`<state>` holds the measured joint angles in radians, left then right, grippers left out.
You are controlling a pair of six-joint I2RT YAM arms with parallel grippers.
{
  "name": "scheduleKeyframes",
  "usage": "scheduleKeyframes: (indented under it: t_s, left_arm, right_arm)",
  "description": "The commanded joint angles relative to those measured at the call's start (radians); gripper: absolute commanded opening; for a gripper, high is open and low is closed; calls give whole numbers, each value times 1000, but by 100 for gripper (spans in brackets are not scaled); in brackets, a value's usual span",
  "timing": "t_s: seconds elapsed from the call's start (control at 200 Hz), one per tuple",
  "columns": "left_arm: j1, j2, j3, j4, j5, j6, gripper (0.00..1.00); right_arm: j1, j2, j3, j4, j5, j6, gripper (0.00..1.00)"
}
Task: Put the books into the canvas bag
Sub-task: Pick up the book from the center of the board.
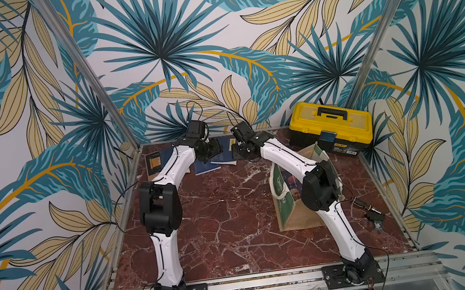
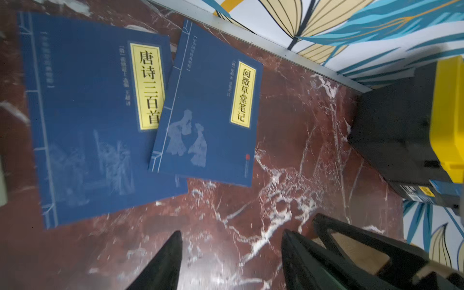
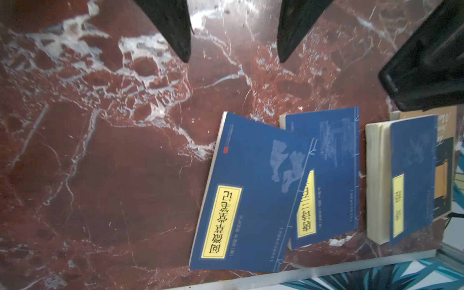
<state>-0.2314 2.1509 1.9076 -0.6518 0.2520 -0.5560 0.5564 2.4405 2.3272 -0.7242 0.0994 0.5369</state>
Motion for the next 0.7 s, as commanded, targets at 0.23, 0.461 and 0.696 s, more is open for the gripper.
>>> scheduleKeyframes:
  t_s: [0.23, 0.461, 0.696]
  left_arm:
    - [81, 271, 264, 22, 97, -82, 64]
    - [113, 314, 257, 23, 145, -96, 64]
    - [118, 331, 219, 26, 300, -111, 63]
  right_arm:
    - [-74, 140, 45, 178, -109, 89, 55]
    - [-87, 217, 87, 203, -197, 113, 53]
    - [-94, 279, 120, 229, -280, 176, 42]
